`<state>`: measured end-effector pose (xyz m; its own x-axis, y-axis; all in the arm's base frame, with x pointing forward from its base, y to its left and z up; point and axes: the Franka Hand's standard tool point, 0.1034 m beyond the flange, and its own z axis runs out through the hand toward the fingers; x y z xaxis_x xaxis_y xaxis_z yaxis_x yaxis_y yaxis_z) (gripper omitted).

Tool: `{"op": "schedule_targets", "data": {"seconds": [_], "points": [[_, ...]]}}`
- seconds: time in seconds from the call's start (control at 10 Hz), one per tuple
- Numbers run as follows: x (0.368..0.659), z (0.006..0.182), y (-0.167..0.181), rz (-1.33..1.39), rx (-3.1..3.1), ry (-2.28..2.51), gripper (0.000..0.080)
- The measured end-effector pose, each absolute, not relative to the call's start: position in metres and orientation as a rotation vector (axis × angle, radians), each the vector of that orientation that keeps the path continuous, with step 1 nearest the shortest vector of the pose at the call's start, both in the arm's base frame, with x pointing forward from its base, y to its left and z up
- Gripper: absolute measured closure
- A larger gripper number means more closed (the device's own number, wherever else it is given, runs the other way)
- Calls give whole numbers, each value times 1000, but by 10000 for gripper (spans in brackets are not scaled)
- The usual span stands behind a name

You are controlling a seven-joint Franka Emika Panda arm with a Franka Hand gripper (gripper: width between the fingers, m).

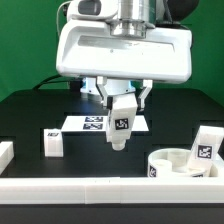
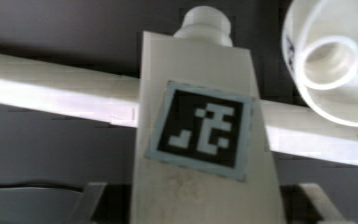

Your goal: Assemble stool

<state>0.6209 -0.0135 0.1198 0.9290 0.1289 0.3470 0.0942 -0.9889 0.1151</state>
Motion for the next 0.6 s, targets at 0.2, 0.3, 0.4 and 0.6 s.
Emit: {"op": "schedule_targets", "data": {"seconds": [0.2,0.3,0.4,0.6], "points": [[622,119,-14,588,2972,191,472],[623,119,-8,589,2964,237,472],[623,119,2,591,2964,263,472],[622,119,26,596,2970,300,472]]}}
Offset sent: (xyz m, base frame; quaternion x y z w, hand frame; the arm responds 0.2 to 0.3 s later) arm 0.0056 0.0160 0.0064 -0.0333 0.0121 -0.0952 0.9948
